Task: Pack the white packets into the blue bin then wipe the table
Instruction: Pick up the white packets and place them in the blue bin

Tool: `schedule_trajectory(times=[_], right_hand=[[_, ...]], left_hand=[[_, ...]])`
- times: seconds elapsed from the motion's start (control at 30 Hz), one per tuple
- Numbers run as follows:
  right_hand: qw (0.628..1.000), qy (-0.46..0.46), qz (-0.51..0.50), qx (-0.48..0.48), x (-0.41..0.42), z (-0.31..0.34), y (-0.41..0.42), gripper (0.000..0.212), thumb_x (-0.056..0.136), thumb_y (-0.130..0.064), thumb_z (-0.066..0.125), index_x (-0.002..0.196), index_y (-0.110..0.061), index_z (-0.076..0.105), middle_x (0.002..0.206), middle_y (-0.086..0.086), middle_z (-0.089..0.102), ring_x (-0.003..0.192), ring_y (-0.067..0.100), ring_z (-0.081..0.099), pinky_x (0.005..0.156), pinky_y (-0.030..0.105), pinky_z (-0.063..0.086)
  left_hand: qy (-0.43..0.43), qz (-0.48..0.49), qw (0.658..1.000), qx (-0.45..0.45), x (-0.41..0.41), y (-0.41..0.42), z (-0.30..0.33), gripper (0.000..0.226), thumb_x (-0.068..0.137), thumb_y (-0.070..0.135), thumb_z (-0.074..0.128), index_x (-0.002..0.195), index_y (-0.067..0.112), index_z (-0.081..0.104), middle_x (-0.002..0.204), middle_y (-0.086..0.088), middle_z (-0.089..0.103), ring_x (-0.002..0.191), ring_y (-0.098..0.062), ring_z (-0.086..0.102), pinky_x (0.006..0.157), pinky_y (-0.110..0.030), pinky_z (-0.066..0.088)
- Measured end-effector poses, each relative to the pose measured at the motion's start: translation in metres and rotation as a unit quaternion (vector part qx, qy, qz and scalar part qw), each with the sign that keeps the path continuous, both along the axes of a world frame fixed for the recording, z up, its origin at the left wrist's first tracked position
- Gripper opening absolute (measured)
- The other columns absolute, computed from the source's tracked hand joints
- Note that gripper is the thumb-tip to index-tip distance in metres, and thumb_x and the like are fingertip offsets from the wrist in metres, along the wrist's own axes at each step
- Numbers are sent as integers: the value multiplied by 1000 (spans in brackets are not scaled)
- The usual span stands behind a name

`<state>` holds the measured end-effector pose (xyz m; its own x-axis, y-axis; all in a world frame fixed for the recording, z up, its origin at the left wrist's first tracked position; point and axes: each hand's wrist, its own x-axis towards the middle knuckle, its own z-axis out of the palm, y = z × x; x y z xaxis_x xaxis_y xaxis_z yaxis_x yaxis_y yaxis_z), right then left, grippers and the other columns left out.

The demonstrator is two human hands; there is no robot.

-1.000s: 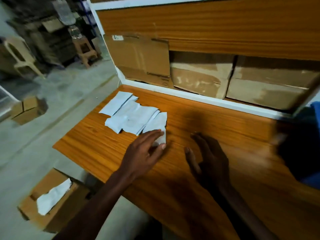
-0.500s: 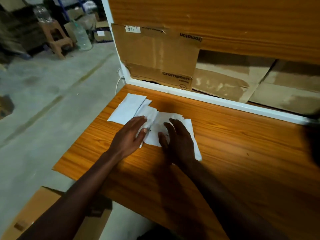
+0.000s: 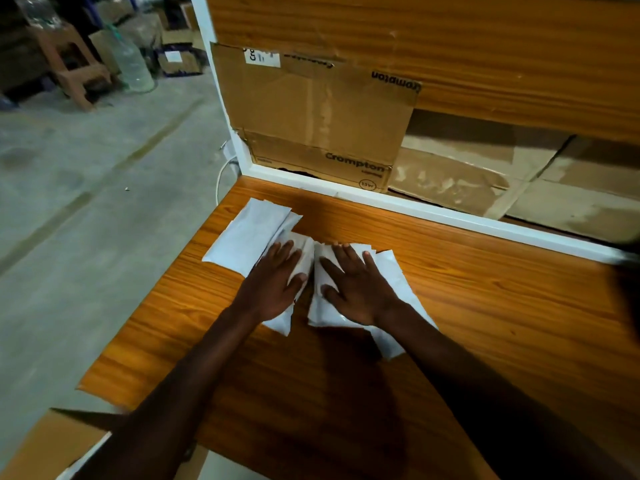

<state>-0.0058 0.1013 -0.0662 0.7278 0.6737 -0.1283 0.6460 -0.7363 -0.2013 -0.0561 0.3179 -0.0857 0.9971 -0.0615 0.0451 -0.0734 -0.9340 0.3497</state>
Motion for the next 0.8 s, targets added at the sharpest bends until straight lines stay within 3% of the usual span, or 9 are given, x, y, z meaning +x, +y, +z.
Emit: schedule_trajectory(times=[0.1, 0.2, 0.33, 0.5, 0.57, 0.7, 0.8], right_hand=[[1000, 20, 12, 5, 10, 9, -9, 76, 89, -60, 18, 159, -30, 17, 169, 7, 0, 155, 24, -8, 123, 54, -2], [999, -1, -41, -16, -1, 9, 1, 72, 92, -66, 16, 158, -37, 12, 169, 6, -4, 154, 32, -10, 121, 60, -1], [993, -27, -106, -49, -22, -8, 13, 67, 99, -63, 26, 158, -40, 5, 167, 7, -15, 151, 42, -15, 119, 65, 1], [994, -28, -108, 13, -27, -6, 12, 63, 101, -43, 41, 158, -33, 18, 168, 10, -4, 152, 43, -6, 121, 58, 12], [992, -27, -112, 46, -29, 0, 9, 60, 101, -41, 44, 157, -30, 24, 168, 10, 3, 153, 42, -1, 120, 55, 23], [985, -49, -115, 118, -32, 12, -2, 55, 100, -42, 44, 152, -25, 39, 166, 13, 18, 152, 45, 10, 100, 55, 48], [977, -72, -124, 158, -33, 24, -12, 62, 94, -50, 32, 148, -23, 46, 163, 15, 26, 149, 47, 18, 82, 54, 56]], left_hand=[[2, 16, 1000, 9, -3, -1, 2, 76, 90, 63, 18, 149, 20, 36, 159, -7, 26, 149, -32, 14, 116, -54, 24], [-4, 14, 1000, 21, -2, -6, 2, 74, 87, 62, 27, 147, 21, 39, 157, -12, 30, 144, -40, 24, 110, -60, 33], [10, 46, 999, 18, -3, -15, 0, 72, 87, 58, 35, 150, 23, 34, 160, -11, 23, 145, -38, 24, 110, -53, 34], [-10, 55, 998, -13, -5, -17, 2, 59, 93, 40, 51, 148, 20, 38, 158, -10, 28, 143, -32, 31, 108, -49, 40], [-23, 57, 998, -25, -7, -17, 4, 55, 94, 32, 58, 145, 18, 44, 156, -10, 32, 140, -32, 36, 105, -50, 43], [-45, 56, 997, -28, -12, -19, 11, 53, 92, 27, 63, 142, 16, 48, 154, -9, 36, 140, -31, 37, 104, -50, 43], [-61, 49, 996, -32, -14, -26, 20, 54, 92, 27, 64, 142, 16, 48, 154, -10, 37, 140, -30, 37, 105, -48, 42]])
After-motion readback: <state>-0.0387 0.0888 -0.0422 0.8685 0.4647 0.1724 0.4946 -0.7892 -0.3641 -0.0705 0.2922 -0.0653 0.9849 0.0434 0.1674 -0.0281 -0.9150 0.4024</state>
